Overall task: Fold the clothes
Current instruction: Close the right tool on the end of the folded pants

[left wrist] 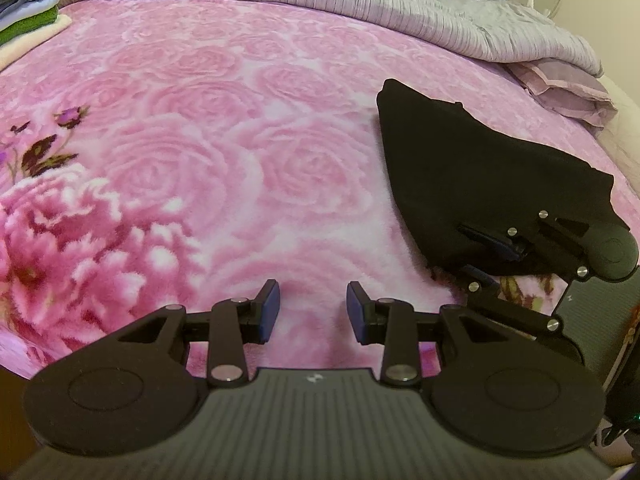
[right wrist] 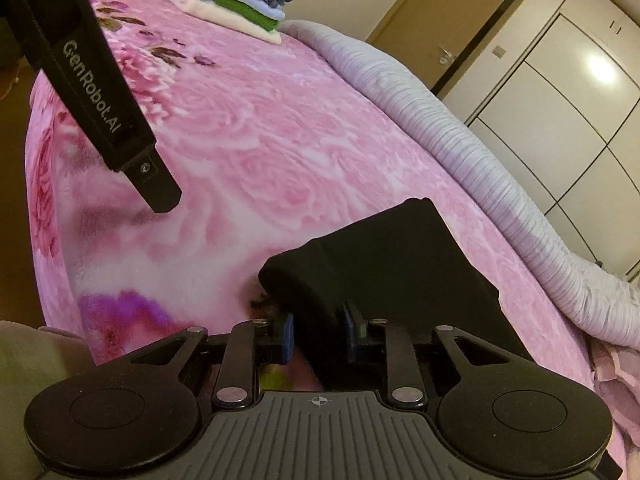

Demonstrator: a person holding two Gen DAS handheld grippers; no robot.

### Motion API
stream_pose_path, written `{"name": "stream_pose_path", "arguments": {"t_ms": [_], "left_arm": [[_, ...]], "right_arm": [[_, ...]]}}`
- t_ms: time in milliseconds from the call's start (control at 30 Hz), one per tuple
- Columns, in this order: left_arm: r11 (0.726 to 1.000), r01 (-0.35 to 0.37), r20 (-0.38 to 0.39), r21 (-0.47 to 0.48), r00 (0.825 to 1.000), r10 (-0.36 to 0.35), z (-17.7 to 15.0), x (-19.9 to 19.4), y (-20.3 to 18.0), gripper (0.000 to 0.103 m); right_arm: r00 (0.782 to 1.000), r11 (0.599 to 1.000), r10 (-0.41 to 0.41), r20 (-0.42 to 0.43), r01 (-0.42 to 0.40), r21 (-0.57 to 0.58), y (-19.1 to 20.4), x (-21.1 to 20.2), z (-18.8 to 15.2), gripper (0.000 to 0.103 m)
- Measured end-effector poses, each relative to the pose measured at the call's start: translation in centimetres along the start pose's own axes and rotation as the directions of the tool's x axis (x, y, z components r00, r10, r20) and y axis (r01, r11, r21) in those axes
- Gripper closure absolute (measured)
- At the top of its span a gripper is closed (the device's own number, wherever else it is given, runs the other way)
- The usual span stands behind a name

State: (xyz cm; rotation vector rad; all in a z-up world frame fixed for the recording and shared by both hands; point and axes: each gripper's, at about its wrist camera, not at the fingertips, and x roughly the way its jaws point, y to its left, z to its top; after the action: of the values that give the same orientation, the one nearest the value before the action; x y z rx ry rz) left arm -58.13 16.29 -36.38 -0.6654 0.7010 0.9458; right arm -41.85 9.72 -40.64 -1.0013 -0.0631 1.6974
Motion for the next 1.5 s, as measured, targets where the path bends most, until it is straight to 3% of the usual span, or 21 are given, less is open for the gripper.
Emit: {"name": "stream_pose_path", "arguments": {"t_ms": [1400, 1500], "left_arm": [[1.000, -0.022, 0.020, 0.018, 1.000, 0.021, 1.6, 2.0, 0.4, 0.072], [0.999, -0.026, 0.018, 0.022, 1.000, 0.026, 1.8, 2.1, 0.3, 0.072]], "right_arm": [[1.000, 0.998, 0.003, 0.024, -0.005, 0.069, -0.4, -0.2, -0.7, 0.080], [0.999, 0.994, 0.006, 0.038, -0.010, 0.109, -1.0, -0.3, -0.8, 0.084]]}}
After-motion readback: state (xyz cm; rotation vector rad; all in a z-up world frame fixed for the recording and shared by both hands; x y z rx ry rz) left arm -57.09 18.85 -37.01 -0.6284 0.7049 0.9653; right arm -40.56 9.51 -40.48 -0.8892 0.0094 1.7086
